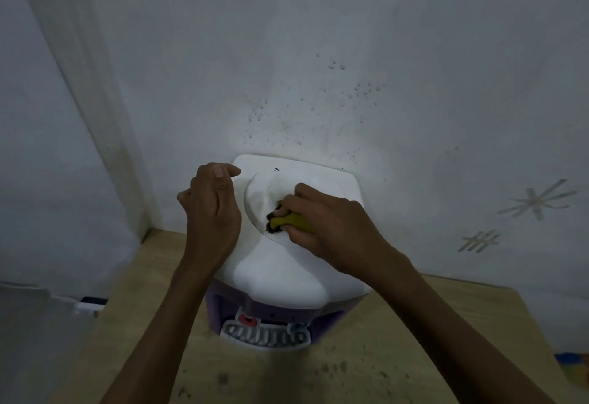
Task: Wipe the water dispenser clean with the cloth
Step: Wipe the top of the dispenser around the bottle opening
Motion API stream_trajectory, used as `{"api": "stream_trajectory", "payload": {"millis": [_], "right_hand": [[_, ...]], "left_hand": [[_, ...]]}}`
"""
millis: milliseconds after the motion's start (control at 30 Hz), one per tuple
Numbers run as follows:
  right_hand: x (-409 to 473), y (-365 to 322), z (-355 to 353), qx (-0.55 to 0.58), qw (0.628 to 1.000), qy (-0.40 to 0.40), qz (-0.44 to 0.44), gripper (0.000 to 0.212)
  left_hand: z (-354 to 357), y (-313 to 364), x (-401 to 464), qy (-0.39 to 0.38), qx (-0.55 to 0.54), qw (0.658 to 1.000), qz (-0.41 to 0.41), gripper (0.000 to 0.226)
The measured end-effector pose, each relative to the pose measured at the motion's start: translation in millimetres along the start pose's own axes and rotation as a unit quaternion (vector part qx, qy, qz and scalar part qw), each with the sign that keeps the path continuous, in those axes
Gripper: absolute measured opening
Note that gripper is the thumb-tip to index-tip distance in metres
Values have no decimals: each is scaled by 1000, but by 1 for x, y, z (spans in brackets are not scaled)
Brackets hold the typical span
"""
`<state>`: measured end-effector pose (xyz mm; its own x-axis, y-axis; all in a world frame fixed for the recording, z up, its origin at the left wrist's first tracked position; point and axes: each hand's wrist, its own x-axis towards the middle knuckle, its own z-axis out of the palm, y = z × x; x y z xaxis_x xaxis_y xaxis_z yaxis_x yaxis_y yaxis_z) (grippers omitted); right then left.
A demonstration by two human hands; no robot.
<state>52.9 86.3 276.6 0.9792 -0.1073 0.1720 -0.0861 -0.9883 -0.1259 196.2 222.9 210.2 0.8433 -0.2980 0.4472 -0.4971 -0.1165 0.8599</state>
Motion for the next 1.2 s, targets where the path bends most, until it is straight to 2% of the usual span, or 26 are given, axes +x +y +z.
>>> {"api": "stream_trajectory", "payload": {"millis": [267, 400, 500, 600, 700, 867, 967, 1100, 1200], "right_hand": [[23, -11, 7, -19, 997, 5, 74, 24], [58, -21, 20, -4, 983, 35, 178, 26], [77, -19, 22, 37, 956, 49, 287, 20], [86, -20, 22, 30, 941, 66, 332, 14], [84, -24, 27, 16, 947, 72, 314, 11], [55, -12, 13, 73, 979, 7, 190, 20], [36, -8, -4, 80, 987, -35, 132, 17], [15, 7, -27, 8, 992, -87, 87, 16], [8, 26, -31, -64, 992, -87, 69, 21]], "left_hand": [[1, -1, 1, -10, 12, 1000, -3, 34], [1, 1, 2, -10, 14, 1000, 4, 48], [0, 2, 2, -6, 14, 1000, 9, 44], [0, 4, 1, -8, 11, 1000, 4, 42], [0, 3, 1, -5, 8, 1000, 3, 44], [1, 0, 2, -5, 8, 1000, 9, 38], [-1, 0, 0, -7, 10, 1000, 10, 41], [0, 4, 0, -5, 78, 996, 43, 40], [4, 6, 1, -22, 123, 990, 61, 43]]}}
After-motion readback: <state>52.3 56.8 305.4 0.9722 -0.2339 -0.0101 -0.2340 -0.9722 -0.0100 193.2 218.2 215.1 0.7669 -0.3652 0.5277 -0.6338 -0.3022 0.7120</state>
